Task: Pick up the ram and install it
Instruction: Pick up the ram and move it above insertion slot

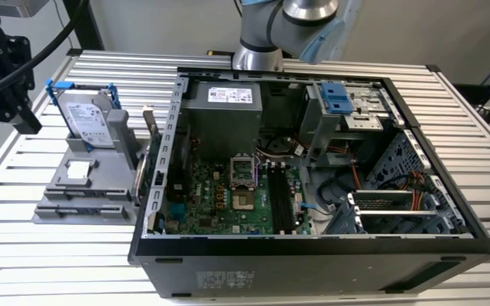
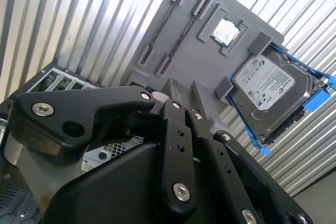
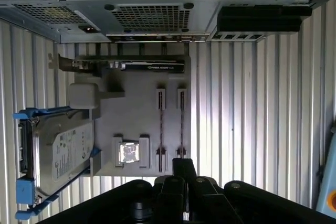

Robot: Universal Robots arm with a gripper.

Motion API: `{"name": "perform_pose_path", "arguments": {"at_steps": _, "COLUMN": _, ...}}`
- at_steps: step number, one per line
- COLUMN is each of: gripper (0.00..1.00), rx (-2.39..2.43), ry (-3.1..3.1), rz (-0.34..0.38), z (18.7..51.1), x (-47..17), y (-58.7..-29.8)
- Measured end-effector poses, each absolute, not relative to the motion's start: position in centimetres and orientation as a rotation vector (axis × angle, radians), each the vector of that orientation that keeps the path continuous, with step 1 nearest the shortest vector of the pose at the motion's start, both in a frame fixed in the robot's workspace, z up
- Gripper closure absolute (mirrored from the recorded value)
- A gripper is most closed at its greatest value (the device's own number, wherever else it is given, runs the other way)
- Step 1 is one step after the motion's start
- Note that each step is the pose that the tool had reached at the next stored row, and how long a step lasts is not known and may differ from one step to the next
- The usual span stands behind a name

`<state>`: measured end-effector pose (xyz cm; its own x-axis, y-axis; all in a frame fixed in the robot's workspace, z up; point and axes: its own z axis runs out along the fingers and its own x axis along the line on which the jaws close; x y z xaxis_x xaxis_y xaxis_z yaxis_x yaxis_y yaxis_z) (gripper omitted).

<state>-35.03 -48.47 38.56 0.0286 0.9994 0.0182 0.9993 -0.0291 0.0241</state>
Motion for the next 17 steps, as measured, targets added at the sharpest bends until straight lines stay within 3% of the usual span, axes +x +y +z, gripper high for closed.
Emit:
{"name": "perform_pose_path", "arguments": {"at_steps": 10, "gripper": 1.0, "rx": 2.25, "ry": 2.186, "rz": 0.048, "z": 38.55, "x": -34.99, "y": -48.44}}
{"name": "perform_pose_path", "arguments": {"at_steps": 11, "gripper": 0.0, "rx": 2.25, "ry": 2.186, "rz": 0.048, "z": 38.55, "x": -34.99, "y": -48.43}}
{"name": "perform_pose_path", "arguments": {"at_steps": 17, "gripper": 0.0, "rx": 2.251, "ry": 2.187, "rz": 0.049, "z": 38.55, "x": -34.99, "y": -48.44}}
